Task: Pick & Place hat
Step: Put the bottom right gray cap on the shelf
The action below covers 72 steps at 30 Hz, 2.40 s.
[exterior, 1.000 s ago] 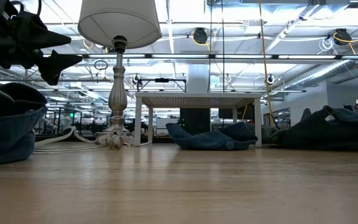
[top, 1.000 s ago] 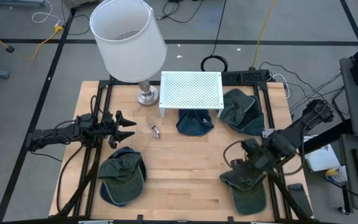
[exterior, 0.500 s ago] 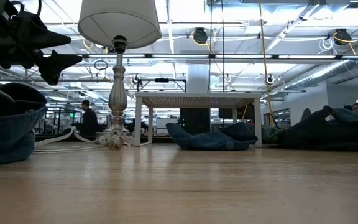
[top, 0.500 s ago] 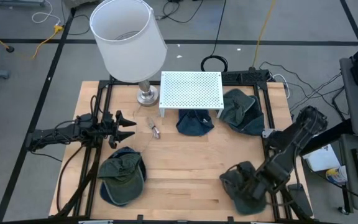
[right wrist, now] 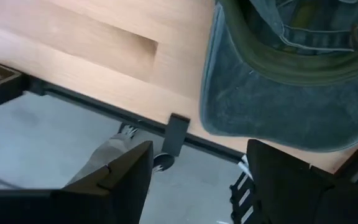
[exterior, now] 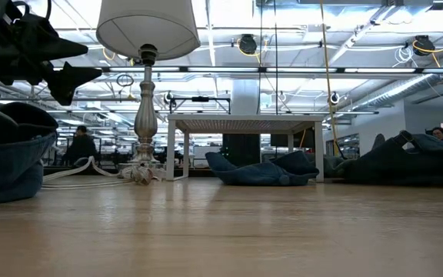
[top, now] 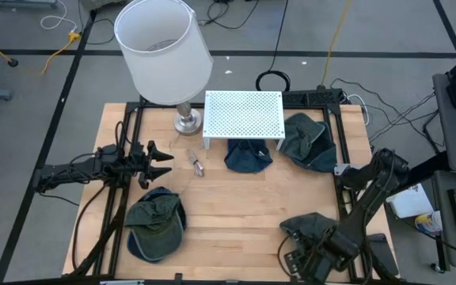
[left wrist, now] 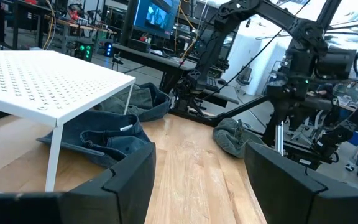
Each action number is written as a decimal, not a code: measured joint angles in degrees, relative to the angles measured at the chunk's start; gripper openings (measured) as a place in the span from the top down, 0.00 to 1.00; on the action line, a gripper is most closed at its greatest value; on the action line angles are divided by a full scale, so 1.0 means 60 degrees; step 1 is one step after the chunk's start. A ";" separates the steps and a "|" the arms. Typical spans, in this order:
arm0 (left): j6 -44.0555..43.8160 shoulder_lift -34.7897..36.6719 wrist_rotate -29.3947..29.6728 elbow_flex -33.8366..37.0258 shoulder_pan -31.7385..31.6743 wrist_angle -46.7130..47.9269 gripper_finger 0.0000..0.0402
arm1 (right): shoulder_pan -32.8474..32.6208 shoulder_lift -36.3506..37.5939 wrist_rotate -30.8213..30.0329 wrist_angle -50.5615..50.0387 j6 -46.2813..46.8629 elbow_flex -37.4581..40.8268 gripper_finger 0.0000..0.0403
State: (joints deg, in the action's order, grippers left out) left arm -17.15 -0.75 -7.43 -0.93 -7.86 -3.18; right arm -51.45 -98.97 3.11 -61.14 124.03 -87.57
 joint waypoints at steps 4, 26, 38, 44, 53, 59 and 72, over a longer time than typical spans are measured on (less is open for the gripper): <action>-0.0003 0.0003 -0.0003 0.0000 0.0004 0.0000 0.38 | -0.0129 -0.0445 -0.0004 0.0008 0.0216 0.0000 0.37; -0.0003 0.0003 0.0001 0.0000 0.0003 0.0000 0.38 | -0.0340 -0.2465 0.0023 0.0441 -0.0560 0.0004 0.37; 0.0000 0.0000 -0.0003 0.0000 0.0004 0.0000 0.38 | -0.0337 -0.2486 0.0260 0.0235 -0.0049 0.0004 0.71; -0.0003 0.0001 -0.0001 0.0000 0.0004 0.0000 0.38 | -0.0377 -0.2407 0.0401 0.0355 0.0071 -0.0015 0.97; -0.0002 0.0000 0.0000 0.0000 0.0002 0.0002 0.38 | -0.0384 -0.1651 -0.0457 0.0103 -0.1087 -0.0029 0.98; -0.0003 0.0000 -0.0003 0.0000 0.0004 0.0004 0.38 | -0.0297 -0.0669 -0.2381 -0.0338 -0.2527 -0.0029 0.99; -0.0003 0.0000 0.0000 0.0000 0.0000 0.0002 0.38 | 0.0682 0.0955 -0.6513 -0.0748 -0.7538 -0.0029 0.99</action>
State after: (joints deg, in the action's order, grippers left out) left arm -17.17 -0.75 -7.43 -0.93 -7.86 -3.17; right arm -47.36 -93.24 -35.96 -65.63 78.80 -87.74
